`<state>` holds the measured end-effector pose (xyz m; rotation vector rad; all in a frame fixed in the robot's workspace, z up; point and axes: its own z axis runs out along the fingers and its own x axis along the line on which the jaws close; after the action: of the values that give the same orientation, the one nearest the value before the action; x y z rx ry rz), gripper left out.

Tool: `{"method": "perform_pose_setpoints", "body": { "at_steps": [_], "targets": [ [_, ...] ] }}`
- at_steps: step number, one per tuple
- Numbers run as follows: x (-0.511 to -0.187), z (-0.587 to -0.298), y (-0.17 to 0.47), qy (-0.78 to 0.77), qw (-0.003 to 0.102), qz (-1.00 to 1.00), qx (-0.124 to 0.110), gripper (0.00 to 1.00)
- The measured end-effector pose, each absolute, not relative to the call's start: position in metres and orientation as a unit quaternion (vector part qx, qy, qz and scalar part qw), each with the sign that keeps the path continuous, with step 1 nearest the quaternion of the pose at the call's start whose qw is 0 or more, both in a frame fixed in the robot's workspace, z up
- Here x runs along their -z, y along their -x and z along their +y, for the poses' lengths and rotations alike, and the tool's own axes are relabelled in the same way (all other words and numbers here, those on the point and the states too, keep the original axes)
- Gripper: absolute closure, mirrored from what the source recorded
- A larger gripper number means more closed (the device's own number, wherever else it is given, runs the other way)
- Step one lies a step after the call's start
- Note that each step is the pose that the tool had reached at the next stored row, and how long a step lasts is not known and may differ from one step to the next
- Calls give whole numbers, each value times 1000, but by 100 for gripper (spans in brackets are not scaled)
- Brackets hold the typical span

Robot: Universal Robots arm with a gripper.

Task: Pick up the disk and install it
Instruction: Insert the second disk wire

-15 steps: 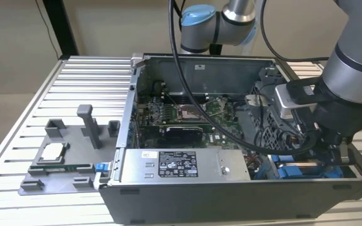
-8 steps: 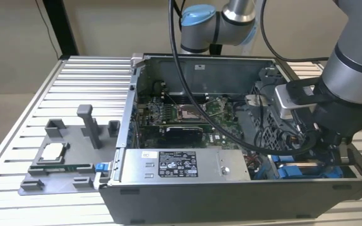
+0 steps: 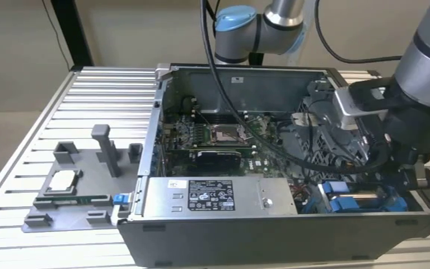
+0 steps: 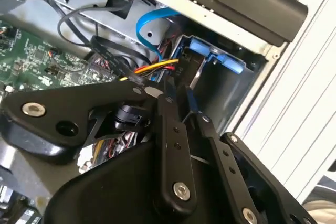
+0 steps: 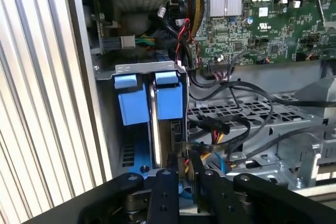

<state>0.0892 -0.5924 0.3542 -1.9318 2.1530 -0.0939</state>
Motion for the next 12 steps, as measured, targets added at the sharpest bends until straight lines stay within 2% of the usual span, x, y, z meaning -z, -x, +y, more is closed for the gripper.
{"method": "perform_pose_setpoints", "body": {
  "at_steps": [4,9,10,12],
  "targets": [
    [-371,-592,-89,662,123,738,32,0],
    [-373,-592,-89,662,123,738,32,0],
    [-373,-592,-89,662,123,738,32,100],
    [-373,-592,-89,662,123,738,32,100]
  ]
}}
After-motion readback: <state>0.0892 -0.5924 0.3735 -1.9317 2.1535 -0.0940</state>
